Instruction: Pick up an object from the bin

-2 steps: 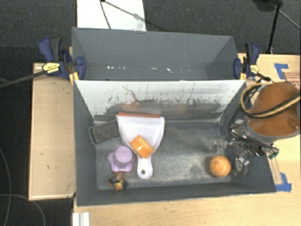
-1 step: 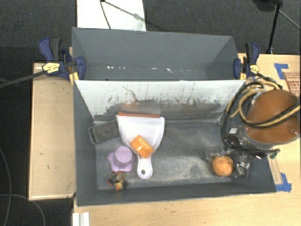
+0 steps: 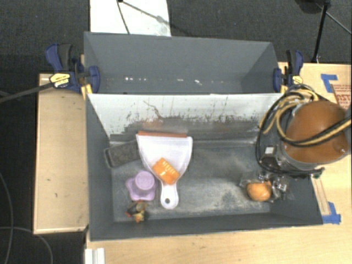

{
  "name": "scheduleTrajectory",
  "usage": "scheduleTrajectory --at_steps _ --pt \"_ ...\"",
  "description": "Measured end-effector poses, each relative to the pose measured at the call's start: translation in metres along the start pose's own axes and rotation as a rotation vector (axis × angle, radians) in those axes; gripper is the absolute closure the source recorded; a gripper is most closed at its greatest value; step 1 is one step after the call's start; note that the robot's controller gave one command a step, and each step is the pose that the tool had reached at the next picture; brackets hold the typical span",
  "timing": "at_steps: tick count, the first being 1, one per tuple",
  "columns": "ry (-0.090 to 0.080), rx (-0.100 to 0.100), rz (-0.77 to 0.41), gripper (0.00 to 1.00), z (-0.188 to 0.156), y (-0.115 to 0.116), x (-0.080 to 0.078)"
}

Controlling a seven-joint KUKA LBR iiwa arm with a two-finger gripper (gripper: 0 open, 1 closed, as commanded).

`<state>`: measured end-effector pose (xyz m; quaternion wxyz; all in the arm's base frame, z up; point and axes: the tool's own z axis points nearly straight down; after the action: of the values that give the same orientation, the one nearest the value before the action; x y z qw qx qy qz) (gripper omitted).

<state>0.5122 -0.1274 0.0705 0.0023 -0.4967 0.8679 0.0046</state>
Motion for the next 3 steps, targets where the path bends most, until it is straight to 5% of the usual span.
scheduleTrajectory --at_steps 1,2,3 --pt "0.000 0.000 0.000 1.00 0.000 0.000 0.000" --pt "0.006 0.006 0.002 1.00 -0.091 -0.027 -0.004" --pt "0.007 0.006 0.004 1.00 -0.091 -0.027 -0.004"
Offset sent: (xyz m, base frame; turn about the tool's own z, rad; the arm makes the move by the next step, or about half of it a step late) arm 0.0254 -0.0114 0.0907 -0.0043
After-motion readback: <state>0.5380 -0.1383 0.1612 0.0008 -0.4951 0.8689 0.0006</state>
